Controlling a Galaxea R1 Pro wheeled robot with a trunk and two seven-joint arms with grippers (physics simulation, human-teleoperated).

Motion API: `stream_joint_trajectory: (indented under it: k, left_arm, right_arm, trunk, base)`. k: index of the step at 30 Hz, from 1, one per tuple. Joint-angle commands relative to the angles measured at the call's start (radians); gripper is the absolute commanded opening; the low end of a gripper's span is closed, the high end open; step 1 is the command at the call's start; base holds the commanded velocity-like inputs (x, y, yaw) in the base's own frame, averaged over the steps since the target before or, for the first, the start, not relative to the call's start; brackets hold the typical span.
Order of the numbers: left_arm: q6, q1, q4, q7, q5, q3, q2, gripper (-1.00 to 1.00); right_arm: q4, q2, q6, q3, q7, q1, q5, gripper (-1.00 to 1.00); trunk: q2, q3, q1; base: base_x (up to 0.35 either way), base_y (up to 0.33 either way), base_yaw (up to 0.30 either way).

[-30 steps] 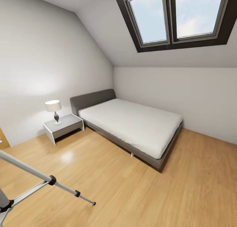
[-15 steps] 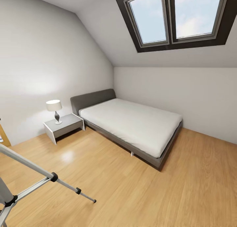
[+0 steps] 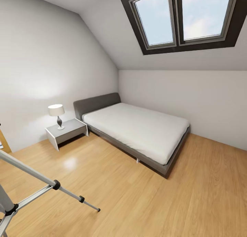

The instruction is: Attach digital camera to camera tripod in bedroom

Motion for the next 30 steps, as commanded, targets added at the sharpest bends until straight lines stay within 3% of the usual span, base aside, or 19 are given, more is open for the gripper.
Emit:
stream_joint_trajectory:
  k: [1, 21, 30]
  left_arm:
    - [-0.002, 0.000, 0.000, 0.001, 0.007, 0.000, 0.000, 1.00]
    - [-0.002, 0.000, 0.000, 0.002, 0.007, 0.000, 0.000, 1.00]
    - [-0.002, 0.000, 0.000, 0.002, 0.007, 0.000, 0.000, 1.00]
  right_arm:
    - [0.000, 0.000, 0.000, 0.001, 0.000, 0.000, 0.000, 1.00]
    - [0.000, -0.004, 0.000, 0.001, 0.000, 0.000, -0.001, 1.00]
    - [0.000, -0.004, 0.000, 0.001, 0.000, 0.000, -0.001, 1.00]
  trunk:
    - [0.000, -0.001, 0.000]
    - [0.000, -0.001, 0.000]
    - [0.000, -0.001, 0.000]
  base:
    - [-0.034, 0.000, 0.000]
    - [-0.153, 0.000, 0.000]
    - [-0.049, 0.000, 0.000]
